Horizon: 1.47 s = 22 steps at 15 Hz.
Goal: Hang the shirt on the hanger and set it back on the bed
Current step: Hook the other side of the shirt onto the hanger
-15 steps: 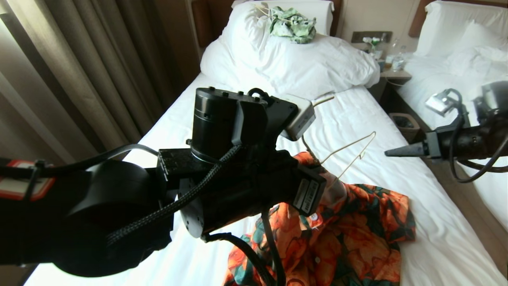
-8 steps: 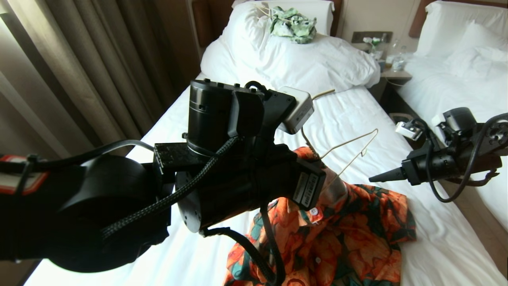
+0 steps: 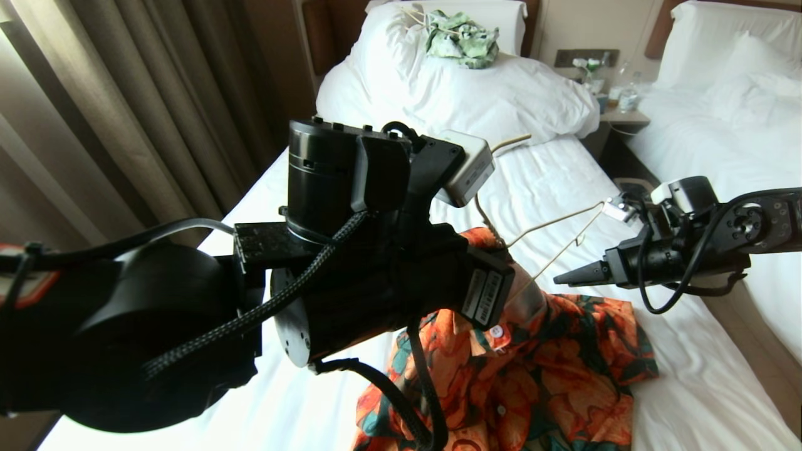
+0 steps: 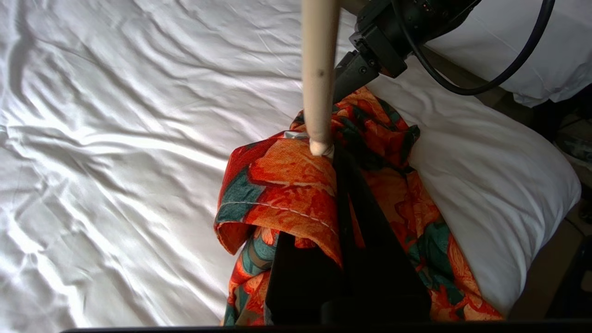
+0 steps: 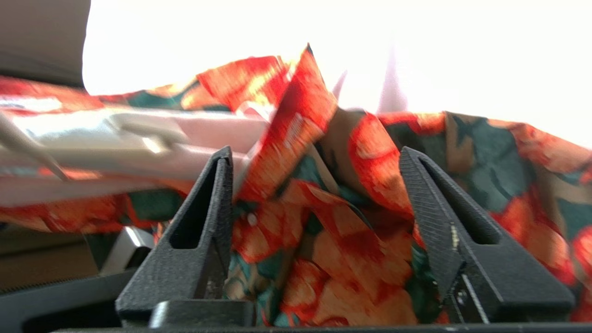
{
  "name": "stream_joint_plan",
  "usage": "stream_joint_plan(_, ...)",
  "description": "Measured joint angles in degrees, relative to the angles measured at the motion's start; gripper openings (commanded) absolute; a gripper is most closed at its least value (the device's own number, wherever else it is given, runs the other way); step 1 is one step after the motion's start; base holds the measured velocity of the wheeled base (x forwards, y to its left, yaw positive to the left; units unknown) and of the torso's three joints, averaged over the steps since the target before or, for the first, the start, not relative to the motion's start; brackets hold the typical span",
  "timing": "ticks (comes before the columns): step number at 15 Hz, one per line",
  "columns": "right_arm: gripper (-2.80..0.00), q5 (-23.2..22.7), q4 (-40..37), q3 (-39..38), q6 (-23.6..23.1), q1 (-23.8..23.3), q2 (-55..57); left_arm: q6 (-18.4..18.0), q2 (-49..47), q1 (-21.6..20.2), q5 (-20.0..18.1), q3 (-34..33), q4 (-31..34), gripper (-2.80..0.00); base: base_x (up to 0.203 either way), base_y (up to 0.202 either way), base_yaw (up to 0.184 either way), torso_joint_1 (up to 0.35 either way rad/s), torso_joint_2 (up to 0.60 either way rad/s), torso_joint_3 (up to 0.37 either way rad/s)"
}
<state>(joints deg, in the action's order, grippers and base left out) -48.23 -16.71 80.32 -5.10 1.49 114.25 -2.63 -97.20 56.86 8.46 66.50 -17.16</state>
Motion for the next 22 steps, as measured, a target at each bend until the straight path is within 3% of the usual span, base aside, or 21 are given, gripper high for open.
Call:
stream_joint_plan(4,0.0,0.22,4.16,-0.36,6.5,1.63,0.02,0.0,-0.56,0.15,0.0,-0.05,-0.11,-2.8,0.0,0.0,0.0,0.0,0.0,0.0)
stream_joint_plan(8,0.0,0.33,4.82,-1.04,6.59,2.99,0.4,-0.05,-0.86,0.15,0.0,0.17,-0.2,-2.8,0.0,0.0,0.0,0.0,0.0,0.0)
stream_joint_plan(13,0.0,0.35,11.86,-4.59,6.83,3.46,0.71,-0.06,-1.55,-0.16,0.0,1.35,-0.31,-2.8,0.0,0.0,0.0,0.0,0.0,0.0)
stream_joint_plan(19,0.0,0.56,12.68,-5.19,6.61,3.98,2.07,-0.07,-1.8,-0.55,-0.02,2.32,-0.25,-2.8,0.0,0.0,0.0,0.0,0.0,0.0)
stream_joint_plan(20,-2.8,1.6,13.06,-5.19,6.55,4.02,2.35,-0.06,-1.84,-0.67,0.0,2.43,-0.3,-2.8,0.0,0.0,0.0,0.0,0.0,0.0)
stream_joint_plan(22,-2.8,5.38,14.24,-5.51,6.48,4.61,3.05,-0.06,-1.94,-0.95,0.0,2.53,-0.39,-2.8,0.0,0.0,0.0,0.0,0.0,0.0)
